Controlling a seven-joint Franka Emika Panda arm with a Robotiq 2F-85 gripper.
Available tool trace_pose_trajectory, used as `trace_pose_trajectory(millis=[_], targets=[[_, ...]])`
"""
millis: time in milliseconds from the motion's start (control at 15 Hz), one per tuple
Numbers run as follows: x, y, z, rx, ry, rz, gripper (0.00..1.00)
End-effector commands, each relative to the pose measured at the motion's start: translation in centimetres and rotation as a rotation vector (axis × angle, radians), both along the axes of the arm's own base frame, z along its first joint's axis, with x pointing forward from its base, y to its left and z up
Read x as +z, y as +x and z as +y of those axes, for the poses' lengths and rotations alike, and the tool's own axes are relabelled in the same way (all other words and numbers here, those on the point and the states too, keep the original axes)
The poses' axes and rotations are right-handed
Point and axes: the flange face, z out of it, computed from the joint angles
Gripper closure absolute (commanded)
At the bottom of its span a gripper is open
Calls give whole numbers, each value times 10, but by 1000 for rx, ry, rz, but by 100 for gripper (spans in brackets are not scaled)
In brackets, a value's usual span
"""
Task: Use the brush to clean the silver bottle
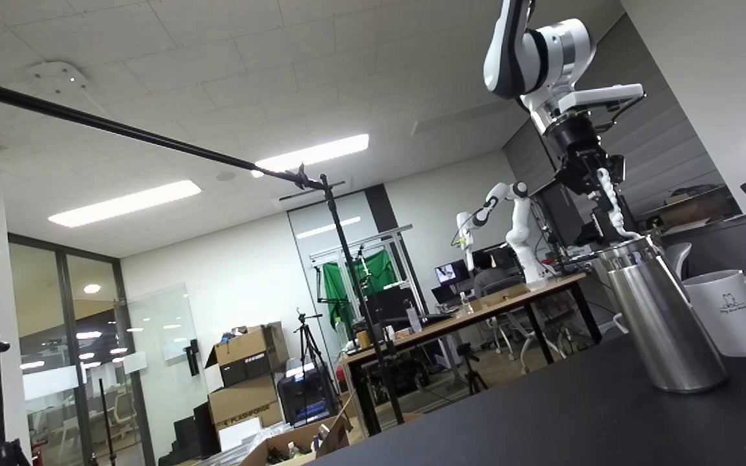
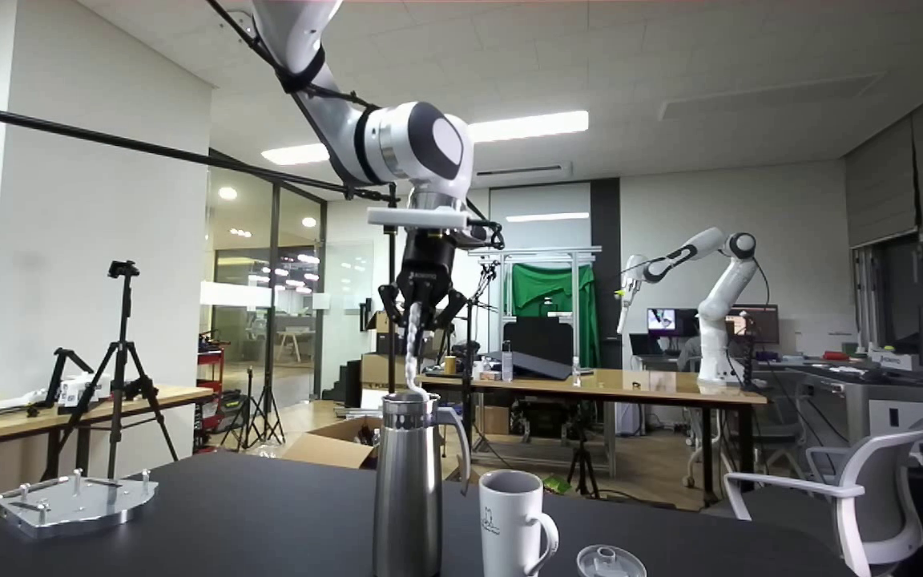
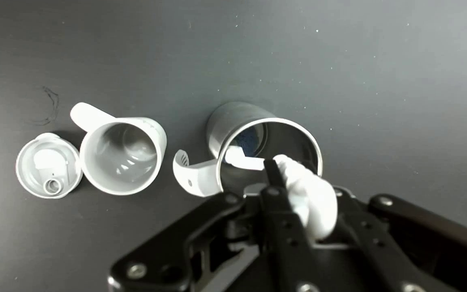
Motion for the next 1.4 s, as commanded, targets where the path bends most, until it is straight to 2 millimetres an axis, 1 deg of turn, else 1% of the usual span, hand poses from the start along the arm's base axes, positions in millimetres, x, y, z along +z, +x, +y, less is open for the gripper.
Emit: trace_pose_trajectory(millis=[0, 133, 200, 267, 333, 467, 600, 867, 933, 1000, 1067, 1133, 1200, 1267, 1333], targets=[[63, -7, 11, 29, -43, -60, 96], [94, -11, 16, 47, -57, -98, 96], [106, -13, 18, 54, -61, -112, 96], [115, -14, 20, 64, -64, -125, 96], [120, -16, 20, 69, -70, -136, 96], [110, -14, 19, 71, -74, -142, 96], [84, -12, 15, 76, -70, -121, 96], [8, -9, 11, 75, -63, -21, 96], [-6, -9, 11, 79, -62, 0, 96], [-15, -8, 12, 83, -61, 10, 96], [-17, -8, 14, 87, -62, 15, 96], [-16, -7, 16, 92, -65, 14, 96], [-8, -6, 17, 95, -66, 4, 96], [8, -6, 20, 97, -70, -17, 96], [19, -7, 21, 99, -72, -28, 96]])
